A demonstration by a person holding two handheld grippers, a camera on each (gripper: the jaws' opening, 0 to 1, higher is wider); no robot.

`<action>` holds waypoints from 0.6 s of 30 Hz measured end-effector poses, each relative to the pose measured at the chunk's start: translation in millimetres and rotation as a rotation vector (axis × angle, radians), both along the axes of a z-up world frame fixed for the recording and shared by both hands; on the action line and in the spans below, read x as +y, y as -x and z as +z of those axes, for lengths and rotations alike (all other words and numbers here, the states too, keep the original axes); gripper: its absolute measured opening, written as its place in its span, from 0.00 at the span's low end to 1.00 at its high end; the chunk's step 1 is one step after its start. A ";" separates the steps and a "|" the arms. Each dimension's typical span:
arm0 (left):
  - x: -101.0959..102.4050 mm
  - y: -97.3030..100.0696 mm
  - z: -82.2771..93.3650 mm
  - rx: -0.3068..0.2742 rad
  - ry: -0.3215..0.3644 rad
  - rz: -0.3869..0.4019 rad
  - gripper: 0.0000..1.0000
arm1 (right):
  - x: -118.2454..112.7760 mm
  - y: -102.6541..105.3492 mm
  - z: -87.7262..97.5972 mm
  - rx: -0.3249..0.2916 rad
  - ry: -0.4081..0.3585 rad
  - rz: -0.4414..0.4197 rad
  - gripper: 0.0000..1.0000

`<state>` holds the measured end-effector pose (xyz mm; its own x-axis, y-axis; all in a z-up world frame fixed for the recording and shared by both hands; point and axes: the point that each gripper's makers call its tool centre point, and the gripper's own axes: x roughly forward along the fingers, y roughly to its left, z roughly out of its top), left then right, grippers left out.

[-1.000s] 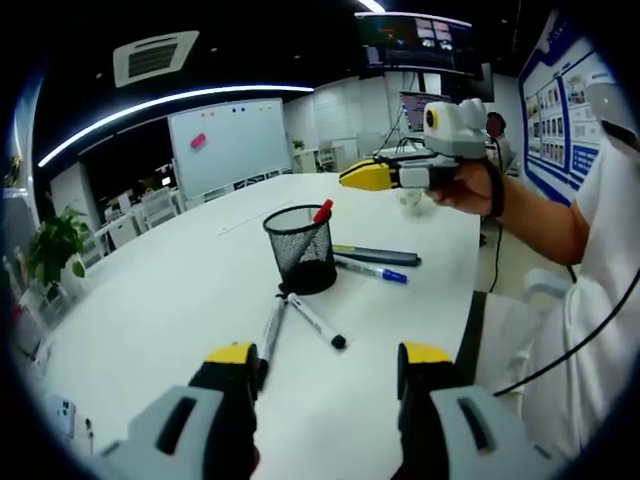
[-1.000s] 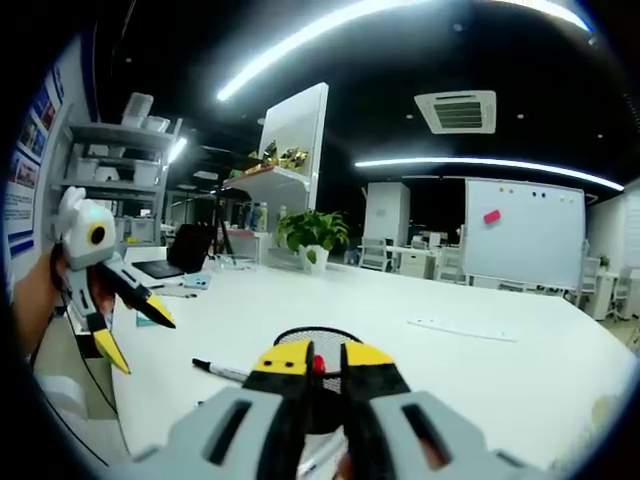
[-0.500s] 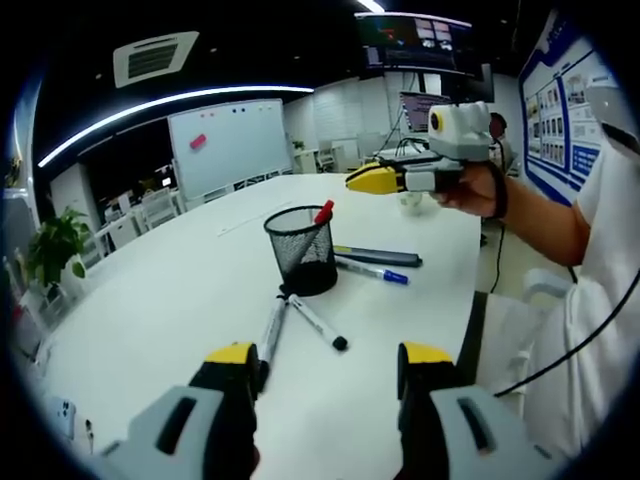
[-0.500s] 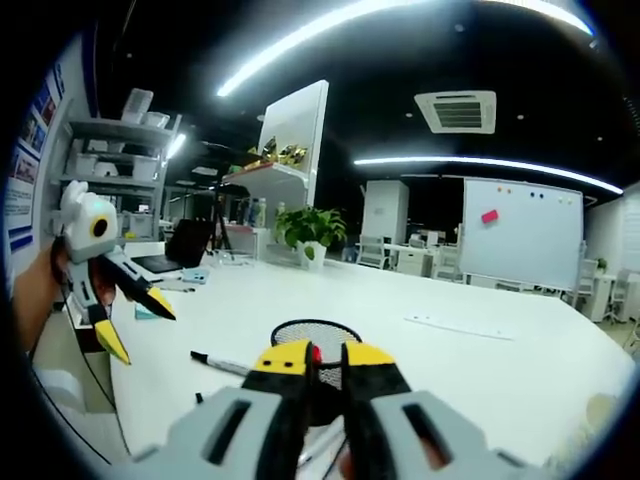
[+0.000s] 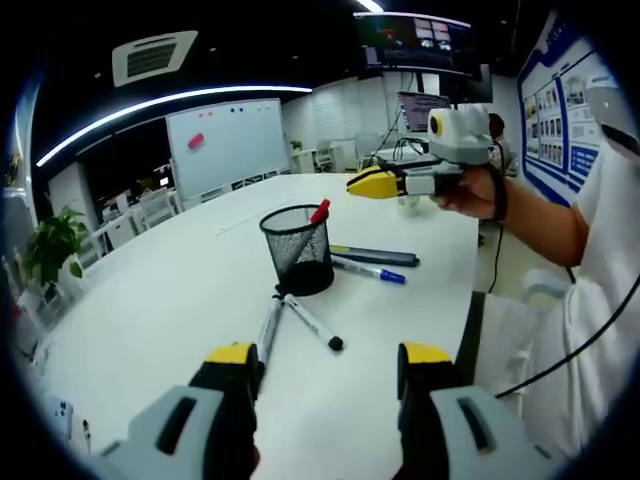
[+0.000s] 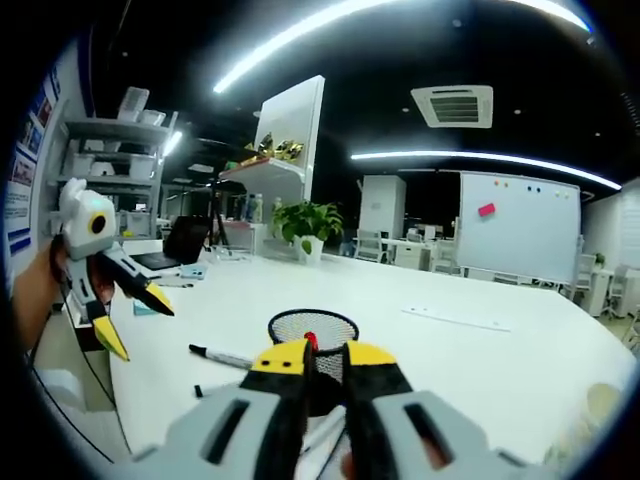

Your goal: Place the scattered laser pointers and whiteboard markers into the pen holder and stack the scattered paper cups together

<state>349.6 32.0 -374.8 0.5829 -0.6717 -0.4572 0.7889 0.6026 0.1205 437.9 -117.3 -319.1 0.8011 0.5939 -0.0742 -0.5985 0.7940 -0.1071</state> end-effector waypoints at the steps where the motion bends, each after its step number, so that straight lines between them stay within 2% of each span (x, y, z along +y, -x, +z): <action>1: -0.1 0.0 -0.3 0.000 -0.001 0.000 0.57 | -1.0 0.1 -0.8 0.001 0.000 -0.002 0.13; 18: -0.6 0.1 0.6 0.000 -0.002 0.003 0.57 | -12.8 -0.2 -17.8 0.029 0.029 -0.031 0.14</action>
<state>349.5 31.5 -374.2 0.5848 -0.6689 -0.4589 0.7871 0.6046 0.1218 438.2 -130.1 -336.8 0.8163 0.5662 -0.1141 -0.5769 0.8089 -0.1136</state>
